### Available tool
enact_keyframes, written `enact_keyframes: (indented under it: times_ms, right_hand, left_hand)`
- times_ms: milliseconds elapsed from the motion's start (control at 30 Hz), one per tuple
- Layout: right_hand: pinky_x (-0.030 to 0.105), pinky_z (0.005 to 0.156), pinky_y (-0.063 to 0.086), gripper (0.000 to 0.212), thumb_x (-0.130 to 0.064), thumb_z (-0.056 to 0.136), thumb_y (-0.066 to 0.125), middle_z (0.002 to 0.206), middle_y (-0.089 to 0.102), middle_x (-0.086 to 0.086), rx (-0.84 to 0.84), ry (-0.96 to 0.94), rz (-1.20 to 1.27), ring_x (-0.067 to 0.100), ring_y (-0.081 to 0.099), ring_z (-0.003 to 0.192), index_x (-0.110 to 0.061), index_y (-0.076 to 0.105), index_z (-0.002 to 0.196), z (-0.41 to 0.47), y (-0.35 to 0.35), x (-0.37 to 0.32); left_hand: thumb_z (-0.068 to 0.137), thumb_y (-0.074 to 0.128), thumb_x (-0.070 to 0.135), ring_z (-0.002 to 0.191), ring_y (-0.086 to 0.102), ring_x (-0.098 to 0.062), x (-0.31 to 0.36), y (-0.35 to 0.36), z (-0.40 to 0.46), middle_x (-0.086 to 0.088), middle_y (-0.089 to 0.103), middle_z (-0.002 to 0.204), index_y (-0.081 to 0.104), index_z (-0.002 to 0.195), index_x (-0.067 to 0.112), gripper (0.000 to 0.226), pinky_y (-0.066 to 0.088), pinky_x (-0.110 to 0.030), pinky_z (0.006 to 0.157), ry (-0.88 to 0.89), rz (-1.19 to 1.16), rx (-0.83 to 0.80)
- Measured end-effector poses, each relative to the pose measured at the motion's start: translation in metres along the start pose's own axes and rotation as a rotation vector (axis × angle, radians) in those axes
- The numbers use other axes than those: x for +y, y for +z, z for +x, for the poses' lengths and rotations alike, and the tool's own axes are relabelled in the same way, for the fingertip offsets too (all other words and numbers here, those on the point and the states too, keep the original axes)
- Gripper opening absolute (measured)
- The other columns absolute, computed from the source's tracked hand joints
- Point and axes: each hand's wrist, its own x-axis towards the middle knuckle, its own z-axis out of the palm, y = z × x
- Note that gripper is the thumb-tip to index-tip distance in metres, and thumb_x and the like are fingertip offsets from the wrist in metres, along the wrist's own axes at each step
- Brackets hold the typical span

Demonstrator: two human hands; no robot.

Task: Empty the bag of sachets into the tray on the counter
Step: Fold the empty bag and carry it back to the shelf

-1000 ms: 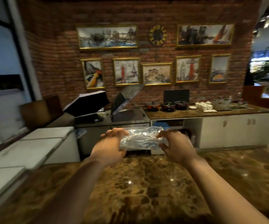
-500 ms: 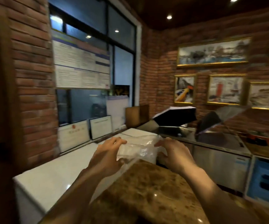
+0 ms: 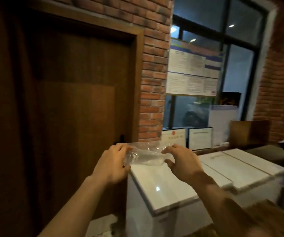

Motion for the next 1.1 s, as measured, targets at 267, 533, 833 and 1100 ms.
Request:
enact_keyframes:
  times_ms: [267,533,833,1100]
  right_hand:
    - [0.040,0.086,0.053,0.033,-0.031,0.096,0.063,0.119,0.063,-0.007,-0.014,-0.266,0.120,0.021,0.060,0.111,-0.036,0.061,0.128,0.051,0.047,-0.073]
    - [0.034,0.087,0.053,0.036,-0.027,0.095,0.066,0.119,0.062,-0.010,-0.029,-0.373,0.253,0.016,0.059,0.108,-0.036,0.061,0.130,0.063,0.064,-0.055]
    - [0.032,0.080,0.057,0.032,-0.025,0.094,0.069,0.117,0.065,-0.008,-0.063,-0.404,0.297,0.016,0.063,0.104,-0.032,0.065,0.125,0.060,0.087,-0.018]
    - [0.029,0.070,0.041,0.031,-0.021,0.093,0.067,0.111,0.065,-0.002,-0.103,-0.382,0.255,0.022,0.063,0.098,-0.028,0.066,0.124,0.047,0.099,-0.009]
  left_hand:
    - [0.089,0.068,0.034,0.137,0.041,-0.016,-0.056,-0.043,-0.050,0.006,0.041,0.153,0.037,0.147,0.030,0.066,0.037,-0.037,0.116,-0.260,0.178,0.072]
    - [0.089,0.068,0.038,0.147,0.029,-0.017,-0.033,-0.035,-0.063,0.007,0.027,0.162,0.033,0.150,0.034,0.071,0.029,-0.041,0.121,-0.386,0.272,0.091]
    - [0.091,0.064,0.046,0.142,0.033,-0.017,-0.018,0.004,-0.058,0.007,0.027,0.159,0.025,0.153,0.036,0.075,0.029,-0.039,0.120,-0.430,0.308,0.025]
    - [0.091,0.063,0.044,0.140,0.036,-0.023,-0.028,0.027,-0.062,0.001,0.034,0.157,0.027,0.154,0.030,0.074,0.034,-0.044,0.115,-0.408,0.280,-0.036]
